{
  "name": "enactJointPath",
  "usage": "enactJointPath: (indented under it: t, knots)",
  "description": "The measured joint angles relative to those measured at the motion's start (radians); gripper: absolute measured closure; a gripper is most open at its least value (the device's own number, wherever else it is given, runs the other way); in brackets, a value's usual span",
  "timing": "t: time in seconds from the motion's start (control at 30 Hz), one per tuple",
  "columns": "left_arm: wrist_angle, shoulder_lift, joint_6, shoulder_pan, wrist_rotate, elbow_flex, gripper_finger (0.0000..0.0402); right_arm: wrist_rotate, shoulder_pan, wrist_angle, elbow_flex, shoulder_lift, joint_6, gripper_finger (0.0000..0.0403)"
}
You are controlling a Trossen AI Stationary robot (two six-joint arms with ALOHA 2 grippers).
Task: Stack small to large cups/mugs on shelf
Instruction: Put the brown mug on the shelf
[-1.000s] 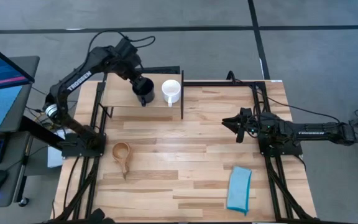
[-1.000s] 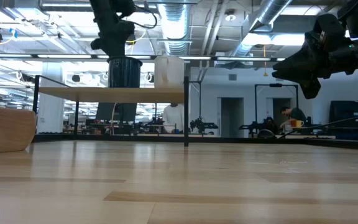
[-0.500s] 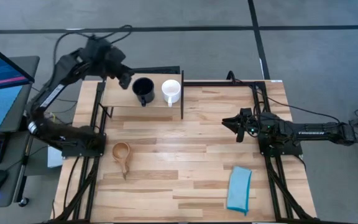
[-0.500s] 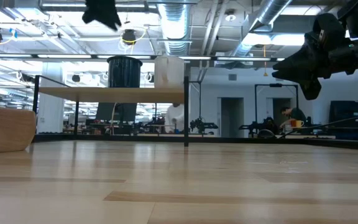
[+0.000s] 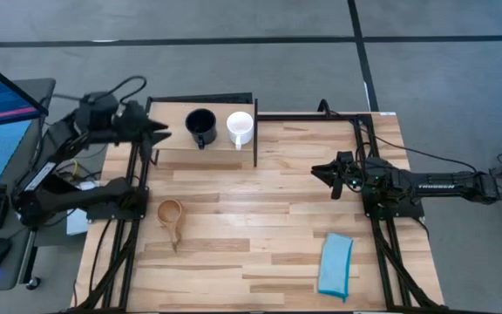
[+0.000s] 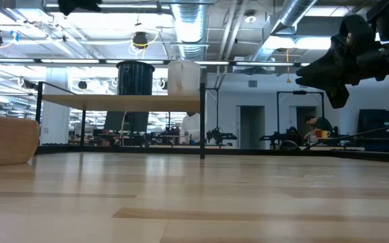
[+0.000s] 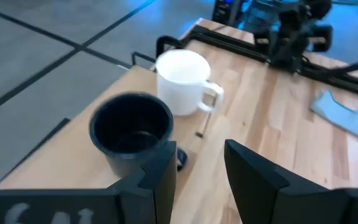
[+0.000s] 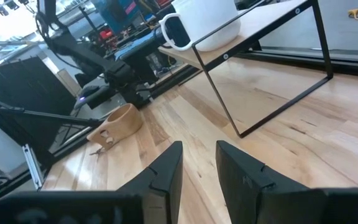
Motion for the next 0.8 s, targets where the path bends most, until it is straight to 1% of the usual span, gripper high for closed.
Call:
enactJointPath:
  t: [0.07,0.17,0.33,0.4,0.47,0.6,0.67,0.73,0.8]
  knots:
    - [0.0,-0.056,-0.008,-0.006,0.003,-0.045,0.0275,0.0,0.0,0.0,0.0,0.0,0.0,0.0284]
    - [-0.013,-0.123,-0.077,-0.008,0.004,-0.099,0.0275,0.0,0.0,0.0,0.0,0.0,0.0,0.0284]
    - [-0.062,-0.187,-0.105,-0.008,-0.013,-0.144,0.0275,0.0,0.0,0.0,0.0,0.0,0.0,0.0284]
    - [-0.079,-0.202,-0.096,-0.008,-0.013,-0.153,0.0275,0.0,0.0,0.0,0.0,0.0,0.0,0.0284]
    - [-0.085,-0.211,-0.096,-0.008,0.011,-0.164,0.0275,0.0,0.0,0.0,0.0,0.0,0.0,0.0284]
    - [-0.137,-0.213,-0.132,-0.008,0.106,-0.192,0.0275,0.0,0.0,0.0,0.0,0.0,0.0,0.0284]
    - [-0.193,-0.213,-0.151,-0.008,0.134,-0.209,0.0275,0.0,0.0,0.0,0.0,0.0,0.0,0.0284]
    - [-0.271,-0.21,-0.142,-0.008,0.129,-0.218,0.0275,0.0,0.0,0.0,0.0,0.0,0.0,0.0284]
    - [-0.342,-0.207,-0.111,-0.008,0.097,-0.228,0.0275,0.0,0.0,0.0,0.0,0.0,0.003,0.0284]
